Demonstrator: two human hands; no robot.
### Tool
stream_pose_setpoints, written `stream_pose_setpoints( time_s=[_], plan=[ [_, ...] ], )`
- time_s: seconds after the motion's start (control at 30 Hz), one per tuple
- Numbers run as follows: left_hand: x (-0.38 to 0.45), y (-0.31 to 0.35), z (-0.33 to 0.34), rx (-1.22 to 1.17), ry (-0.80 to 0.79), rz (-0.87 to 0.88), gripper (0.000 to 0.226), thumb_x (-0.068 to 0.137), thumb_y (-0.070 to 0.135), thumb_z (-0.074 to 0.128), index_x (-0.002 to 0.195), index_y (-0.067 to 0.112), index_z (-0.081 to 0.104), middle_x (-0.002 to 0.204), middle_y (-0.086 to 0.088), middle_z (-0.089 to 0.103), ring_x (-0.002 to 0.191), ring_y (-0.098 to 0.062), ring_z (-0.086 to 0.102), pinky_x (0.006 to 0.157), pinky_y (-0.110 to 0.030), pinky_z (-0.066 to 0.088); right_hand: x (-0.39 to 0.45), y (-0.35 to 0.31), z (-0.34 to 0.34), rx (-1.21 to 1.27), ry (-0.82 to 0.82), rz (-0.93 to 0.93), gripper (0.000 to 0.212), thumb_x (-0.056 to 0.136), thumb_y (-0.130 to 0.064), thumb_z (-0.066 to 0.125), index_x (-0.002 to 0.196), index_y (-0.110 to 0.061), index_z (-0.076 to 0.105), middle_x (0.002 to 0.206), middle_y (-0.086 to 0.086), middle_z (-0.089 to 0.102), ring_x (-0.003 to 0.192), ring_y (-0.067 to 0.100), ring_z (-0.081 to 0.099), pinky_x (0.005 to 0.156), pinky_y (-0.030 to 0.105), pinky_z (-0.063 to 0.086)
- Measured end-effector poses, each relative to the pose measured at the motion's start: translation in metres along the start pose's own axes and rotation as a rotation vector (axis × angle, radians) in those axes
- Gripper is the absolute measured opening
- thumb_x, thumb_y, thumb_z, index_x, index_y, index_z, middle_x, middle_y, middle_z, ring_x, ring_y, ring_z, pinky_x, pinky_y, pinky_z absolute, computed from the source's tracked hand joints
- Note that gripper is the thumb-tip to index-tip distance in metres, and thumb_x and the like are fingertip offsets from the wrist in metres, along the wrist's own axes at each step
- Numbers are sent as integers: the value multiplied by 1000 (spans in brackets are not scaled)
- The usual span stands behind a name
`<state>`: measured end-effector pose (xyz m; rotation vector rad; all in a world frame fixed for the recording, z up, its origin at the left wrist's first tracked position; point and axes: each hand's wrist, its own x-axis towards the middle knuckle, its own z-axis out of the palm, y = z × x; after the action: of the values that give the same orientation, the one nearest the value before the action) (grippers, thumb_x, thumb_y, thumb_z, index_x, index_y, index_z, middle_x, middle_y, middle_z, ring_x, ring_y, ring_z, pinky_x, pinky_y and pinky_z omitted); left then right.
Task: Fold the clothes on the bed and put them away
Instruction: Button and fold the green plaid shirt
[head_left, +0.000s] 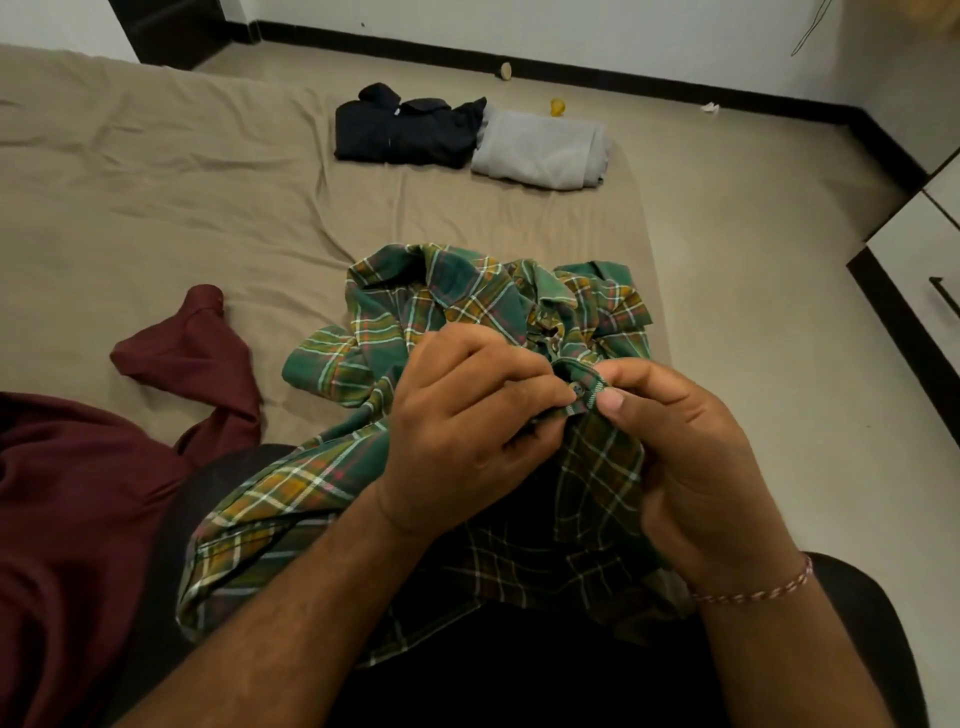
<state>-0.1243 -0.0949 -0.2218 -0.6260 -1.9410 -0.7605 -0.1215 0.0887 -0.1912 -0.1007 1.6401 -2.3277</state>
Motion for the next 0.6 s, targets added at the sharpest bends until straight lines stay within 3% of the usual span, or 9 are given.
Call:
stream_pose_setpoints(
  time_s=[0.1, 0.2, 0.3, 0.47, 0.6],
  plan=[
    [-2, -1, 3, -25, -38, 8, 6, 87, 8, 79, 82, 7, 82, 102, -6, 77, 86, -33, 66, 76, -49, 50, 1, 2, -1, -123, 20, -108, 20, 76, -23, 78, 94, -14, 75, 99, 18, 68, 95, 32, 64, 92, 47, 54],
    [-5, -2, 5, -138, -105, -60, 1, 84, 5, 79, 84, 6, 80, 112, -6, 75, 95, -32, 66, 85, -46, 49, 3, 4, -4, -278, 10, -220, 15, 81, -18, 76, 95, -12, 73, 95, 12, 70, 92, 27, 67, 87, 40, 59],
    [-6, -2, 7, -293, -163, -191, 11, 78, -3, 82, 83, 4, 74, 107, -5, 76, 98, -23, 66, 90, -39, 47, 5, 7, -7, -400, 16, -317, 12, 84, -7, 76, 96, -11, 73, 94, 8, 73, 91, 23, 70, 83, 35, 60],
    [-9, -6, 8, -429, -268, -487, 31, 80, 2, 84, 106, 15, 72, 102, 12, 68, 90, -12, 63, 80, -24, 50, 12, 14, -15, -576, 66, -430, 19, 86, -2, 77, 96, -17, 76, 96, 0, 77, 93, 19, 73, 85, 30, 60],
    [-13, -8, 12, -414, -283, -569, 27, 80, 6, 86, 103, 15, 77, 95, 12, 70, 79, -12, 62, 73, -22, 51, 15, 23, -22, -561, 109, -446, 17, 85, -2, 78, 95, -15, 74, 95, 0, 75, 90, 15, 72, 82, 26, 58]
  ],
)
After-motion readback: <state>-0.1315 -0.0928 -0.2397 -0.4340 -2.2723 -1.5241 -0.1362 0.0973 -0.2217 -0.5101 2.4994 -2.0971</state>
